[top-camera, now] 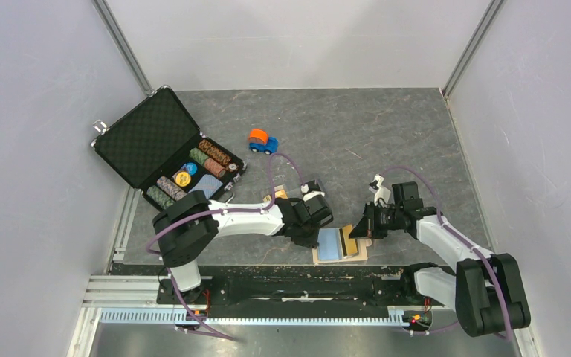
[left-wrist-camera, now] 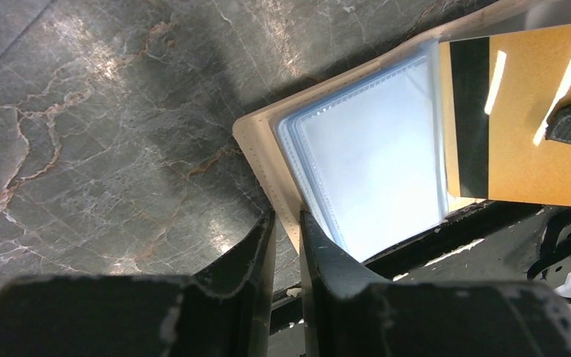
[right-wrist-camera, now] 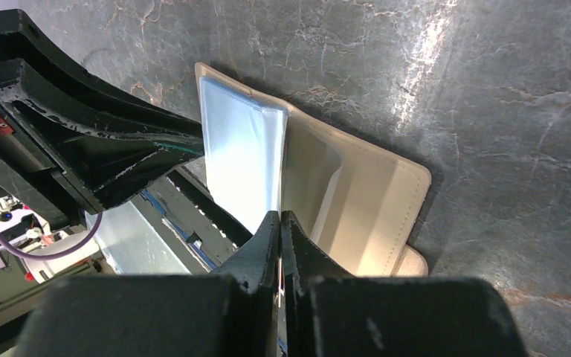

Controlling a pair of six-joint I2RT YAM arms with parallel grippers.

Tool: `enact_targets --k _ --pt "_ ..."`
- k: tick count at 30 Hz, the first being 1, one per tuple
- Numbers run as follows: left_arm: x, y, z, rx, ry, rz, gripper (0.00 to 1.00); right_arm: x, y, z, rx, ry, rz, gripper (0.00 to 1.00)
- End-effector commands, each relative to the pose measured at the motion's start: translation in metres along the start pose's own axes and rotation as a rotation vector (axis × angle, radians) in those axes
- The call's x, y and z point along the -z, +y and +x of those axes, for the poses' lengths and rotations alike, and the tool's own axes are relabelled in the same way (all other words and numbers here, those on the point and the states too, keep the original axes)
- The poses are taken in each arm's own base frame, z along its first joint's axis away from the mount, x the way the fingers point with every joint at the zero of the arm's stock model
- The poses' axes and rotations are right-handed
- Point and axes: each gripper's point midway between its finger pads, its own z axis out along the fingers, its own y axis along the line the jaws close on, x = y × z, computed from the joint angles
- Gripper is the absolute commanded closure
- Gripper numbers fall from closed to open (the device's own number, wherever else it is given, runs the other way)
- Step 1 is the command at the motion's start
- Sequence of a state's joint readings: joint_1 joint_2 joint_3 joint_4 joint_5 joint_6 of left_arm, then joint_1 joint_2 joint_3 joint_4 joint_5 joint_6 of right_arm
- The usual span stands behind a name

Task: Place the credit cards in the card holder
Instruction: Insert the credit card into the card holder.

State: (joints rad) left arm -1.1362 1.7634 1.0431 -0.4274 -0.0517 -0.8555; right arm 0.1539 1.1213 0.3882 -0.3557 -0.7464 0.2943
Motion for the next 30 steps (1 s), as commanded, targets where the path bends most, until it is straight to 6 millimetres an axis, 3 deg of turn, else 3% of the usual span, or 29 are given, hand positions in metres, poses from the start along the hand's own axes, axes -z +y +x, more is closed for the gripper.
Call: enact_targets --k 1,6,21,30 --pt "-0.004 0.031 0.011 -0.064 0.028 -0.135 0.74 0.004 0.002 0.000 0.038 -0.013 0.002 1.00" --pt "-0.005 0.031 0.012 -0.061 0.035 -0.137 0.74 0.006 -0.006 0.004 0.046 -0.024 0.043 1.00" --pt "-0.011 0.032 0.018 -0.071 0.057 -0.145 0.75 -0.004 0.001 0.008 0.004 -0.053 -0.047 1.00" --pt "-0.010 0.034 0.019 -0.072 0.062 -0.158 0.76 0.003 0.008 -0.004 0.036 -0.095 -0.038 1.00"
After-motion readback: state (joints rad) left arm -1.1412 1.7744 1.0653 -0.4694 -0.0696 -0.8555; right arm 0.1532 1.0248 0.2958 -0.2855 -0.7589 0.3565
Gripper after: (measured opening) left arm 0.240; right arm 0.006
